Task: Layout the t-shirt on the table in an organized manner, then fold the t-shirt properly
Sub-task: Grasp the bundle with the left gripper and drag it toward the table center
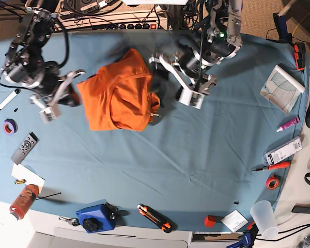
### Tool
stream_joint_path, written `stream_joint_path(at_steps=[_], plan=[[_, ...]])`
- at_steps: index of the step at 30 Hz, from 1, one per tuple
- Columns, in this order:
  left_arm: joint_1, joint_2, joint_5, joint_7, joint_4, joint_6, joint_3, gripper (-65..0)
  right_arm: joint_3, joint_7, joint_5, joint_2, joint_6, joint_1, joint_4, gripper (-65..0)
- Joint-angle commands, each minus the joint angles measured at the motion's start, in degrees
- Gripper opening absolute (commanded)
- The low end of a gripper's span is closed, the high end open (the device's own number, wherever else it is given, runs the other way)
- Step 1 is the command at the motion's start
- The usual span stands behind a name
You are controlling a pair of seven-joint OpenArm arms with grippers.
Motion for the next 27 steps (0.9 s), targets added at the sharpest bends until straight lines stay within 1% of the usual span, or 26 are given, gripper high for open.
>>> stream_joint_path(at_steps=[1, 3, 5, 8, 11, 13, 17, 18, 20, 23, 25, 27], plan=[[-0.79, 1.01, -0.72, -0.76, -0.26, 0.15, 0.22, -17.6, 1.70, 2.14, -0.04, 0.85, 0.03, 0.50, 0.83, -65.0], [-1.81, 2.45, -1.44, 0.17, -3.02, 0.44, 0.22, -17.8, 4.11, 2.54, -1.07, 0.83, 0.03, 0.50, 0.83, -65.0], [-2.99, 3.91, -4.09, 0.90, -6.82, 0.35, 0.22, -17.8, 5.53, 2.56, -2.08, 0.83, 0.03, 0.50, 0.83, -65.0], [-5.29, 5.84, -5.66, 1.09, -13.25, -0.31, 0.22, -17.8, 5.95, 2.58, -4.92, 0.85, 0.03, 0.48, 0.83, -65.0], [-7.67, 6.60, -7.41, 1.14, -18.18, -0.31, 0.22, -17.8, 5.95, 2.56, -7.21, 0.98, 0.03, 0.48, 0.79, -65.0], [-9.01, 6.84, -8.83, 1.11, -20.65, -1.11, 0.22, -17.8, 5.95, 2.54, -7.17, 1.29, 0.03, 0.46, 0.79, -65.0], [-10.86, 6.87, -9.35, 1.07, -25.31, -1.62, 0.22, -17.9, 5.95, 2.54, -7.19, 1.97, 0.03, 0.48, 0.79, -65.0], [-11.30, 6.87, -10.16, 1.11, -26.40, -2.23, 0.26, -18.8, 5.95, 2.54, -7.17, 1.95, 0.03, 0.48, 0.79, -65.0], [-11.82, 6.87, -11.85, 1.14, -27.98, -2.60, 0.22, -21.7, 5.95, 2.51, -7.21, 1.95, 0.03, 0.48, 0.79, -65.0], [-12.11, 6.87, -12.87, 1.11, -29.27, -2.62, 0.22, -29.2, 5.95, 2.54, -7.21, 1.95, 0.03, 0.48, 0.79, -65.0], [-12.11, 6.87, -12.87, 1.11, -29.35, -2.62, 0.22, -35.5, 5.95, 2.56, -7.19, 1.95, 0.03, 0.48, 0.79, -65.0], [-12.11, 6.87, -13.94, 1.07, -29.35, -2.62, 0.26, -43.7, 5.95, 2.60, -7.21, 1.95, 0.03, 0.50, 0.79, -65.0]])
